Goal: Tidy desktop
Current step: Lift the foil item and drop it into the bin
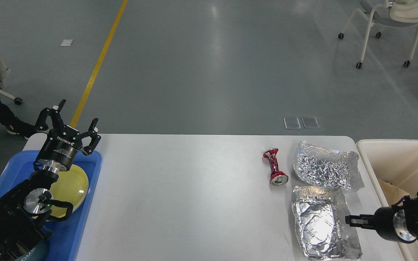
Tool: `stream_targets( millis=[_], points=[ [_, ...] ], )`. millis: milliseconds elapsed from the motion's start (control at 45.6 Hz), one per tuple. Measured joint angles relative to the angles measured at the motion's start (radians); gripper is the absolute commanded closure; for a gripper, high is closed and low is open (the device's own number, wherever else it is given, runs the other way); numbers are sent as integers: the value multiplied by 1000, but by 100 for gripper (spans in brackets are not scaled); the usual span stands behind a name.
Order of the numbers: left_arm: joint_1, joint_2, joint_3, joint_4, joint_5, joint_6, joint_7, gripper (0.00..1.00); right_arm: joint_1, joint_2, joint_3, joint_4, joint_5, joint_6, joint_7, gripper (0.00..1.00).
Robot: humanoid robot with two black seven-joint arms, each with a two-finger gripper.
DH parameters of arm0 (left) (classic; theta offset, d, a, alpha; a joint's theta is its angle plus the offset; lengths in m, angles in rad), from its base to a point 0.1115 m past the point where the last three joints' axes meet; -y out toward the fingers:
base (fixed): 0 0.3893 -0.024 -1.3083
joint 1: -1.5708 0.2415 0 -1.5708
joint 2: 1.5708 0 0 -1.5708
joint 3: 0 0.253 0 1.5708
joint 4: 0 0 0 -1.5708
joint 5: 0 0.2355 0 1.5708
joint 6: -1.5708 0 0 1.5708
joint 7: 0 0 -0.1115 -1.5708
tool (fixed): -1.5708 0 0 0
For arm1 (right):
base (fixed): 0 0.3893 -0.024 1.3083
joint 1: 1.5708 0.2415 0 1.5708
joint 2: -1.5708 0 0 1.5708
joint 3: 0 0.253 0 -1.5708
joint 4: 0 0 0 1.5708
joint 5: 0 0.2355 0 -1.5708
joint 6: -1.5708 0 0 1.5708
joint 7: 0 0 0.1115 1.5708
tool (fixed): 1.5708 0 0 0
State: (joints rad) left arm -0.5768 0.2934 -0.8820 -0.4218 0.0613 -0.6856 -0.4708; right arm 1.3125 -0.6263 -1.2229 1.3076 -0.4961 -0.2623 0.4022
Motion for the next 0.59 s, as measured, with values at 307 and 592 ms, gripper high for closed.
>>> stream_targets(
  millis=[307,592],
  points=[
    [0,1,0,0,0,0,0,0,889,-282,-220,244,-54,673,45,100],
    [0,2,-2,0,0,0,0,0,1294,-327,-191,-30,-199,1199,41,100]
  ],
)
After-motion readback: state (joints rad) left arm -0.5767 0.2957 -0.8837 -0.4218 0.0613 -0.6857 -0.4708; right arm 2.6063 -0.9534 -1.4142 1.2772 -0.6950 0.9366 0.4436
